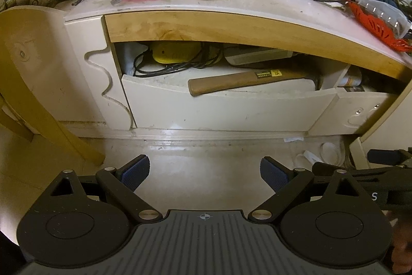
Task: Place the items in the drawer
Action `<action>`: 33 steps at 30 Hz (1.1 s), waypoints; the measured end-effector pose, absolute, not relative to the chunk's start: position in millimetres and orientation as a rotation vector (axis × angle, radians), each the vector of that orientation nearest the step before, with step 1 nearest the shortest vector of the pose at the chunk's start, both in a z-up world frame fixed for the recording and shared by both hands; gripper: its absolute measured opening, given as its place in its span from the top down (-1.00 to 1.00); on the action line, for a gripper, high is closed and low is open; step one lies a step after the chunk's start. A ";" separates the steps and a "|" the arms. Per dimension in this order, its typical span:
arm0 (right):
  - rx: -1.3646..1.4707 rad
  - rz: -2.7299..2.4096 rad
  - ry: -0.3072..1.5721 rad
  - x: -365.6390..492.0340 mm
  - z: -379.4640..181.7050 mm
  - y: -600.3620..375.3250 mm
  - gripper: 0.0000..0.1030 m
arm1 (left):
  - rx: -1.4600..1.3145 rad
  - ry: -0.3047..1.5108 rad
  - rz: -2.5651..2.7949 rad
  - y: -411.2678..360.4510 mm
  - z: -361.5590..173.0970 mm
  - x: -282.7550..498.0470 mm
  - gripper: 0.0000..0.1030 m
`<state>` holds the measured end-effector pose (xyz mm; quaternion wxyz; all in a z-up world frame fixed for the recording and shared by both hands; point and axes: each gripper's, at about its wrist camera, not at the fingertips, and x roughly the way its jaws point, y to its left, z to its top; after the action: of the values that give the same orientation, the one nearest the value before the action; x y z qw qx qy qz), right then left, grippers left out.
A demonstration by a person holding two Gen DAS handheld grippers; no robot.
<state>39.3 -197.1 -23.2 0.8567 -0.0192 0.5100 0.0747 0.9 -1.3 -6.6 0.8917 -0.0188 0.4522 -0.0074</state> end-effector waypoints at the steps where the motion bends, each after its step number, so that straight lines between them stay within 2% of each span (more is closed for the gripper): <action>1: -0.041 0.154 1.073 39.7 -23.6 -197.2 -0.99 | -0.038 0.941 -0.016 -1.0 -6.9 1.7 -0.83; 33: -0.030 0.101 0.965 67.2 -34.4 -199.7 -0.99 | 0.002 0.907 0.006 -8.0 -22.5 30.0 -0.83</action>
<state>67.2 -199.7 -34.4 0.8844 -0.0146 0.4640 0.0486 30.0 -8.0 -22.5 0.8990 0.0007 0.4380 0.0030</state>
